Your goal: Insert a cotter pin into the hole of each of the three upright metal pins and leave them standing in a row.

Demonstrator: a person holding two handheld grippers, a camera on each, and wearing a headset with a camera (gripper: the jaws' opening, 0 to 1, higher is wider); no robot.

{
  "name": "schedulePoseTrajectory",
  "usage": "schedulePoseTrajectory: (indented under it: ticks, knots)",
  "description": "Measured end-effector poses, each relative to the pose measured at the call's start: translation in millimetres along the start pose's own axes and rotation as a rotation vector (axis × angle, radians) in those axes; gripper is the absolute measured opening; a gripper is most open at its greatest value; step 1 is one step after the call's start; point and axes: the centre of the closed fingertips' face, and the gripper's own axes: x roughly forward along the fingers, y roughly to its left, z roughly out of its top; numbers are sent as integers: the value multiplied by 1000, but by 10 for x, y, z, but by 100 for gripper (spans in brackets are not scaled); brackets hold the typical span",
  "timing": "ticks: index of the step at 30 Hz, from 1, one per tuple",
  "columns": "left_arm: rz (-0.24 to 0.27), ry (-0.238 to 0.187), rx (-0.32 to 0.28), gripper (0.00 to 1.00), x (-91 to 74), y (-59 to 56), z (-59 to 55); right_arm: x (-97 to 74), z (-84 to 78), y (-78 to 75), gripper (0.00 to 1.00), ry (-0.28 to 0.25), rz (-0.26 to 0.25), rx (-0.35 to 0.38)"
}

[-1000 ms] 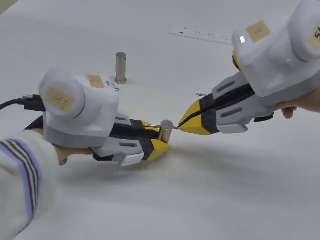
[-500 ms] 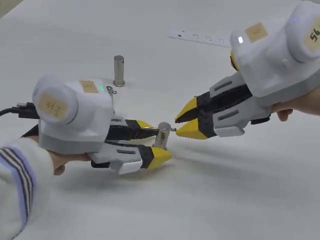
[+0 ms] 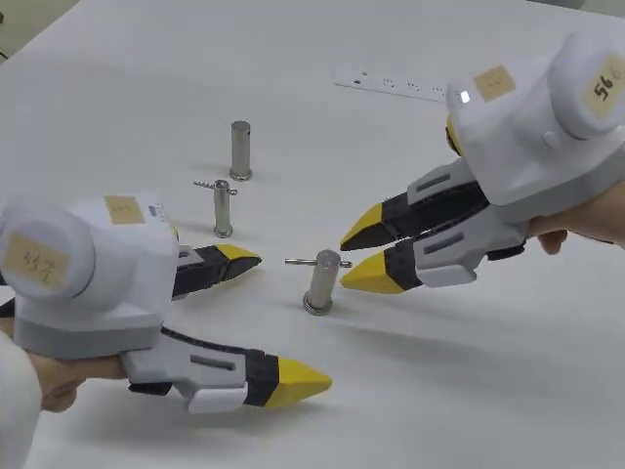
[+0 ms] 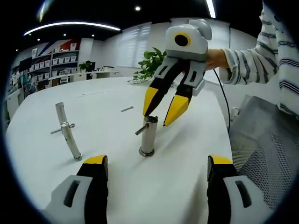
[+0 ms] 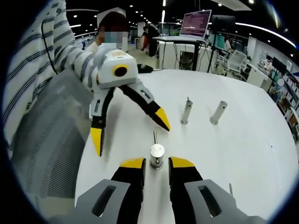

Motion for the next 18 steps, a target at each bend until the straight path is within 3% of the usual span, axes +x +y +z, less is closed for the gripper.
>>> schedulePoseTrajectory:
  ticks: [4,8,10,15,18]
  knots:
    - [-4,-33,-56,97,-83,-37,26,51,-15,23,21,11,24,2]
    - [77,-46,-90,99,-193,89,6,84,7,30,21,9,32,1]
    - [84,-39,-119,99,-252,107,-32,97,7,31,21,13,35,-1]
    - [141,-64,-134,99,-373,185,-28,121,5,28,21,23,37,-4]
    - [151,-64,-151,99,-440,173,-37,133,4,24,20,26,37,-3]
